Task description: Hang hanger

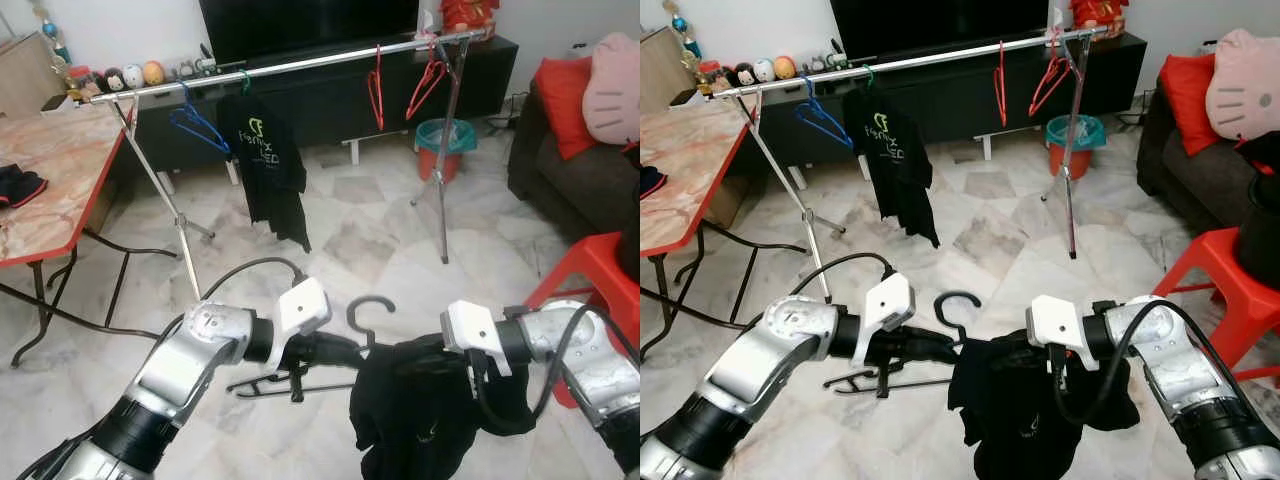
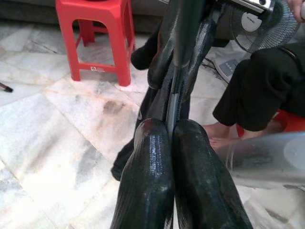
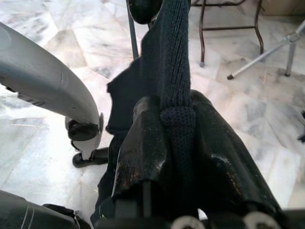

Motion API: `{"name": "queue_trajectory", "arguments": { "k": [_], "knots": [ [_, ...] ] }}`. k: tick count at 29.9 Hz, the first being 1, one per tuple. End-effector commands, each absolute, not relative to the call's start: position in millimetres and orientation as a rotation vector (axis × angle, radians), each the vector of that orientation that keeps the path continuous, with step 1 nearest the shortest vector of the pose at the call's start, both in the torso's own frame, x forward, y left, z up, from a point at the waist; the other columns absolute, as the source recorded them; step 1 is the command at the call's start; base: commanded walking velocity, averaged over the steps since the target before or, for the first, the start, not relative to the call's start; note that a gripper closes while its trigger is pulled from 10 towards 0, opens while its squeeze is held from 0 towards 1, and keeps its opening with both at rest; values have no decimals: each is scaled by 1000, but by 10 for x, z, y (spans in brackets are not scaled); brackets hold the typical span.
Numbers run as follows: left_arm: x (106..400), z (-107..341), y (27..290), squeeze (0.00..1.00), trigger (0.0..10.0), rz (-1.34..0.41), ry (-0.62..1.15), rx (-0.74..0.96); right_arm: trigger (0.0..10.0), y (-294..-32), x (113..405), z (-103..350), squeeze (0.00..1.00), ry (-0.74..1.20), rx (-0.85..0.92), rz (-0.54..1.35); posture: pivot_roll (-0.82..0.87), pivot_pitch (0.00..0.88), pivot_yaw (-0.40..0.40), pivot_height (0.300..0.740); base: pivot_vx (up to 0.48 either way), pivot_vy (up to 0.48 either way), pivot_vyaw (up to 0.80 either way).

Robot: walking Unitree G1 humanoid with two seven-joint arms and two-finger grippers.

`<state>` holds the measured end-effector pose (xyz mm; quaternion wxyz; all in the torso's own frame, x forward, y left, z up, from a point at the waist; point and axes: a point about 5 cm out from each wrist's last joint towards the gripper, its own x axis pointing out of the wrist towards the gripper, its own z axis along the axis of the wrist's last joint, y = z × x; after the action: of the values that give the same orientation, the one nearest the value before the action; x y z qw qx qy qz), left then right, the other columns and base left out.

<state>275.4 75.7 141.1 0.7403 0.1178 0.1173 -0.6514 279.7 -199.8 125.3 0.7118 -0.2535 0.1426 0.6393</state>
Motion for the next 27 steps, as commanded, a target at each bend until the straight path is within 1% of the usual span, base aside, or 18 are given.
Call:
{"name": "queue_trajectory", "arguments": {
  "k": [1, 8, 15, 17, 24, 27],
  "knots": [
    [2851, 1535, 772, 1000, 10000, -1364, 196, 270, 0, -1845, 2802, 1295, 0, 260, -568, 1486, -99, 0, 111, 740, 0, 0, 0],
    [2793, 1513, 769, 1000, 10000, -1389, 204, 251, 0, -1853, 2804, 1278, 0, 272, -572, 1493, -98, 0, 103, 740, 0, 0, 0],
    [2833, 1537, 833, 1000, 10000, -1377, 194, 256, 0, -1837, 2813, 1249, 0, 278, -578, 1494, -96, 0, 101, 740, 0, 0, 0],
    [2850, 1579, 892, 1000, 10000, -1365, 187, 252, 0, -1843, 2807, 1230, 0, 286, -579, 1493, -92, 0, 102, 740, 0, 0, 0],
    [2976, 1766, 1232, 1000, 10000, -1270, 155, 212, 0, -1875, 2741, 1140, 0, 333, -573, 1512, -79, 0, 99, 740, 0, 0, 0],
    [2984, 1767, 1310, 1000, 10000, -1260, 167, 230, 0, -1870, 2730, 1128, 0, 337, -571, 1517, -80, 0, 103, 740, 0, 0, 0]
  ]
}}
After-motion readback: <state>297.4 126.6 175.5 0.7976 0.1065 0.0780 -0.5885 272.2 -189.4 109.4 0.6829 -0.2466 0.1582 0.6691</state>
